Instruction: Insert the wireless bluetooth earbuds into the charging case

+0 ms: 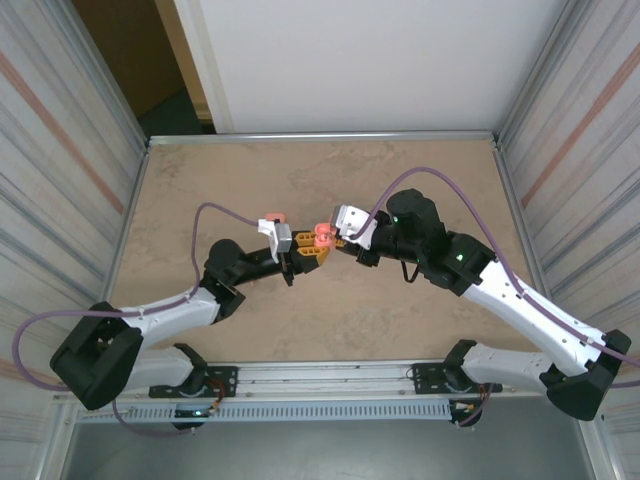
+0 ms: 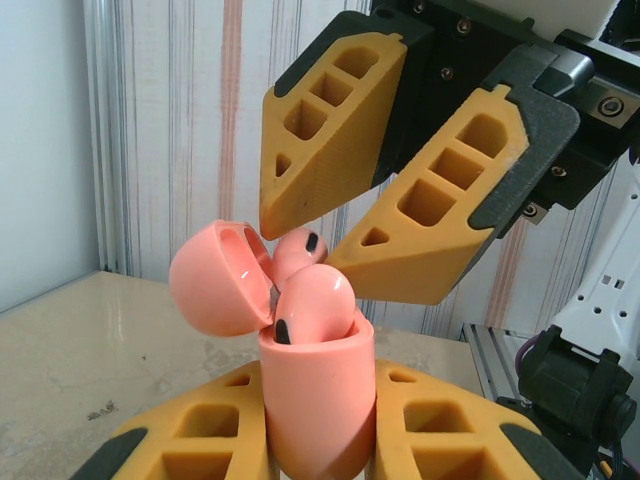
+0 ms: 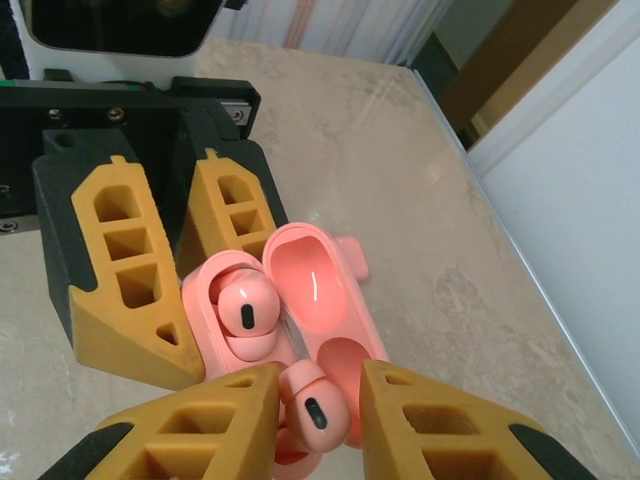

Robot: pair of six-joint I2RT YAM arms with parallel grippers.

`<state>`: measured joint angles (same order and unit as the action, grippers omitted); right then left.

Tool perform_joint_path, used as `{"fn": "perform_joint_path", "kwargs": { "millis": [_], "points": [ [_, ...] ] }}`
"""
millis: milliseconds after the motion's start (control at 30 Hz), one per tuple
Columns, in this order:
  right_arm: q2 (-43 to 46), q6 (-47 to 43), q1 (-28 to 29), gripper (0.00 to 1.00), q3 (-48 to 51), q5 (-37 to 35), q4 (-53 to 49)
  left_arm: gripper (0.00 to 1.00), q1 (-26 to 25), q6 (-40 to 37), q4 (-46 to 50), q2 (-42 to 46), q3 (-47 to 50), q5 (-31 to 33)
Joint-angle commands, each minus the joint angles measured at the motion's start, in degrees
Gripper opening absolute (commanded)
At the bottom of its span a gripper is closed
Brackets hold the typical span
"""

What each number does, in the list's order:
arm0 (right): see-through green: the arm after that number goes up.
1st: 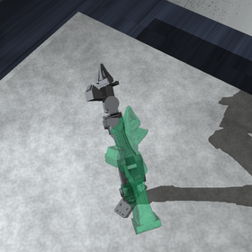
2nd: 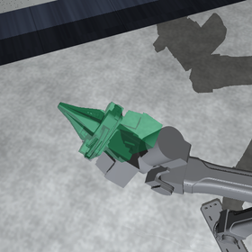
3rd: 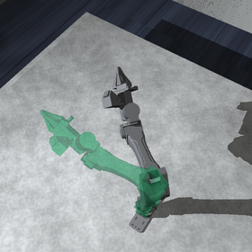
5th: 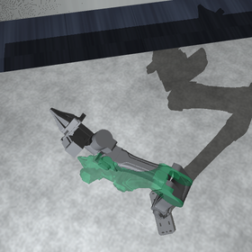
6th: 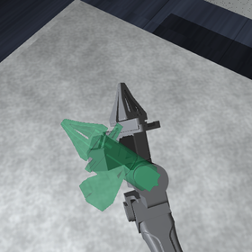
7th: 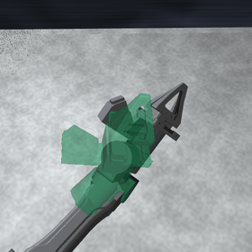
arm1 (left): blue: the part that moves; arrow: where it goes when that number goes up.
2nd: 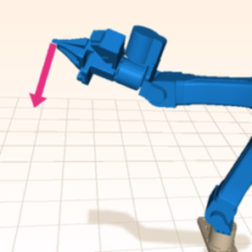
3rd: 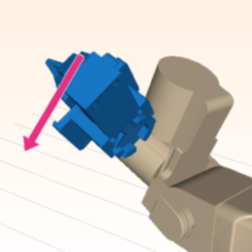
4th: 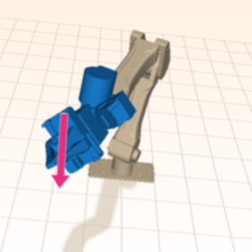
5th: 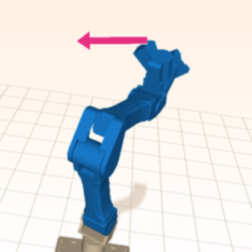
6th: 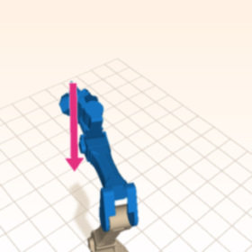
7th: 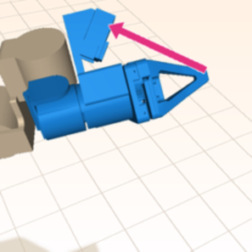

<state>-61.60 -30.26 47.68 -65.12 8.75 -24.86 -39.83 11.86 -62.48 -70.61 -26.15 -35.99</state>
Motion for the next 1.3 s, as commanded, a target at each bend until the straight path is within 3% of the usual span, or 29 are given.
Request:
{"fn": "perform_joint_path", "kwargs": {
  "millis": [0,200,467,700,933,1100,1267],
  "points": [
    [1.46,1.12,0.62,0.30,-0.42,1.87,-1.09,0.00,-0.16,0.10,-2.62,0.42,-0.79,-0.05],
    [3.03,3.29,0.60,0.40,-2.15,2.87,-1.53,0.00,-0.16,0.25,-3.14,0.16,-0.57,-0.13],
    [7.07,10.55,-2.02,0.69,-2.15,6.23,0.41,0.00,-0.16,0.45,-3.70,-0.15,-0.57,-0.05],
    [9.71,24.18,-13.34,1.00,1.02,17.35,4.45,0.00,-0.16,1.04,-4.60,-0.55,-0.74,0.22],
    [10.67,40.63,-24.72,1.00,6.68,32.01,12.74,0.00,-0.16,2.03,-5.28,-0.76,-1.51,-0.47],
    [8.70,50.32,-26.46,1.00,9.60,37.26,18.00,0.00,-0.16,2.70,-5.89,-1.15,-1.93,-1.01],
    [5.99,51.82,-26.43,1.00,10.01,39.50,17.53,0.00,-0.17,3.35,-6.85,-1.62,-2.31,-1.54]
  ]
}}
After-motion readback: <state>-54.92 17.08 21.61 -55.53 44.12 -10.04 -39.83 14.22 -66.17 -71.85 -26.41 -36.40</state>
